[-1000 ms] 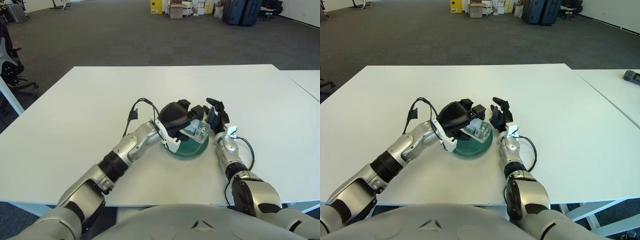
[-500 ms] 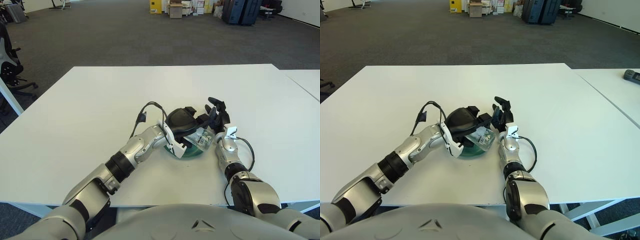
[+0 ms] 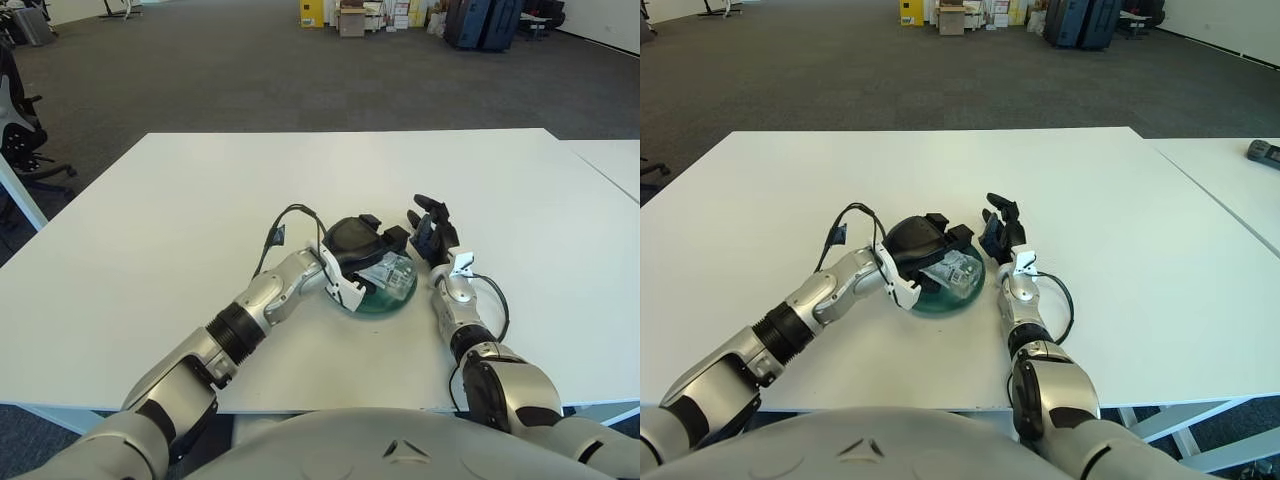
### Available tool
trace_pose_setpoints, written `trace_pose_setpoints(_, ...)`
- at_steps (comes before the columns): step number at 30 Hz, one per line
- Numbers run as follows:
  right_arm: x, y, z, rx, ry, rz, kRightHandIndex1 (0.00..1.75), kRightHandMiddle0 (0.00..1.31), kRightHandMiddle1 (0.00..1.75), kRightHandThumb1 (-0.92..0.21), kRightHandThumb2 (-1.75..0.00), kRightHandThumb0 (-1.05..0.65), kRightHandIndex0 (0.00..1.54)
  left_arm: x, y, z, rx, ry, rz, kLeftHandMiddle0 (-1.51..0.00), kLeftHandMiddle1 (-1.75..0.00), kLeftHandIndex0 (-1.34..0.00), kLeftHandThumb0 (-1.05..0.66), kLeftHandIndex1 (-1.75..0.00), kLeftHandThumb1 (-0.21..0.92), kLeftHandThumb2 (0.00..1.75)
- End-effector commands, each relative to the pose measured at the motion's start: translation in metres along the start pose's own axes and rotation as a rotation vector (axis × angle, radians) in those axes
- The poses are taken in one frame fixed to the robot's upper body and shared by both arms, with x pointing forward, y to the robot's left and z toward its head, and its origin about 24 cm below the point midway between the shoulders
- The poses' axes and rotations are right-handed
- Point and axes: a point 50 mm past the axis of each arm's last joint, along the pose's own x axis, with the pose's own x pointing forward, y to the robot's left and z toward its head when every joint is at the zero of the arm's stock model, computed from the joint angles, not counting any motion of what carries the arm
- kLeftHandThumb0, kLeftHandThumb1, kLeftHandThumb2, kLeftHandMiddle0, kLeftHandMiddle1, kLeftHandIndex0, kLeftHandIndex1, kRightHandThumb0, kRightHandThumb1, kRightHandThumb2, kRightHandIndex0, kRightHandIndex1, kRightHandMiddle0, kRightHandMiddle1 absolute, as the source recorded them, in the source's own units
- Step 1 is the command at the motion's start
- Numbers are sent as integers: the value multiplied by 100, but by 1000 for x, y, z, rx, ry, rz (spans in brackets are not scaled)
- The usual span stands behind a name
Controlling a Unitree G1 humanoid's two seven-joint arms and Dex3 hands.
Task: Put the bottle into the plate.
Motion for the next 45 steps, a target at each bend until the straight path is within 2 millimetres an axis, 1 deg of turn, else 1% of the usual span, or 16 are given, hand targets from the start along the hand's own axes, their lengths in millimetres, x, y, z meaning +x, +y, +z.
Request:
trace_pose_setpoints(1,-38,-11,-54,48,283,-43,0,0,82,-92,-105,-82,35,1,8,-7,-27,39,48,-94,-175,-57,-46,-175,37,125)
trace_pose_setpoints(7,-39,-15,-55,43,287,-26,0,0,82,-92,-104,-84,34,1,8,-10,-77,56,87,-99,-175,-59,-47,-175,35,128)
trace_pose_setpoints(19,-41,-18,-54,39,263,-24,1,0,83,-92,-102,-86,36,3,6,-17,-81,68,134,-105,-175,-59,-47,-175,34,128)
trace_pose_setpoints(26,-41,-19,-54,36,266,-44,1,0,85,-92,-99,-85,36,4,6,-19,-86,58,161,-101,-175,-58,-46,-175,35,127)
trace_pose_setpoints(27,-41,-19,-55,35,270,-48,1,0,85,-92,-98,-84,35,4,7,-19,-84,57,164,-92,-175,-53,-45,-175,42,118)
trace_pose_setpoints(28,-41,-19,-55,36,276,-53,1,0,85,-92,-98,-84,35,4,7,-21,-78,56,163,-89,-175,-51,-44,-175,45,115)
trace_pose_setpoints(30,-41,-19,-56,39,282,-59,1,0,82,-92,-97,-84,35,4,6,-22,-72,54,163,-67,-175,-38,-41,-175,62,92)
trace_pose_setpoints(31,-41,-19,-56,38,287,-61,1,0,81,-92,-97,-84,35,4,5,-22,-53,51,145,-64,-175,-37,-40,-175,65,88)
trace_pose_setpoints(32,-41,-18,-57,32,297,-65,1,0,79,-92,-96,-84,35,0,0,-24,-2,44,92,-41,-155,-23,-59,-156,75,83)
trace_pose_setpoints(33,-41,-18,-57,28,304,-68,1,0,76,-92,-96,-85,34,-2,-5,-25,35,39,52,-26,-103,-15,-76,-115,81,84)
trace_pose_setpoints(34,-40,-18,-58,22,311,-68,0,0,73,-92,-95,-85,34,-4,-6,-25,67,31,21,-17,-69,-10,-86,-88,85,85)
trace_pose_setpoints(35,-40,-17,-58,18,315,-68,0,0,72,-92,-95,-85,34,-4,-7,-25,83,26,5,-14,-56,-8,-90,-76,86,86)
trace_pose_setpoints(36,-39,-17,-57,15,318,-68,0,0,71,-92,-95,-85,33,-4,-6,-25,94,18,-1,-9,-36,-5,-95,-57,88,88)
trace_pose_setpoints(37,-39,-17,-57,12,319,-69,0,0,69,-92,-94,-86,33,-4,-5,-25,102,13,-6,-6,-23,-3,-99,-42,90,89)
trace_pose_setpoints(41,-37,-16,-56,4,320,-71,0,0,67,-92,-94,-86,32,-5,-2,-24,115,-9,0,-1,-5,-1,-104,-11,92,91)
trace_pose_setpoints(45,-37,-16,-56,1,319,-64,0,0,66,-92,-94,-87,31,-7,4,-24,125,-26,22,0,-1,0,-104,-3,92,92)
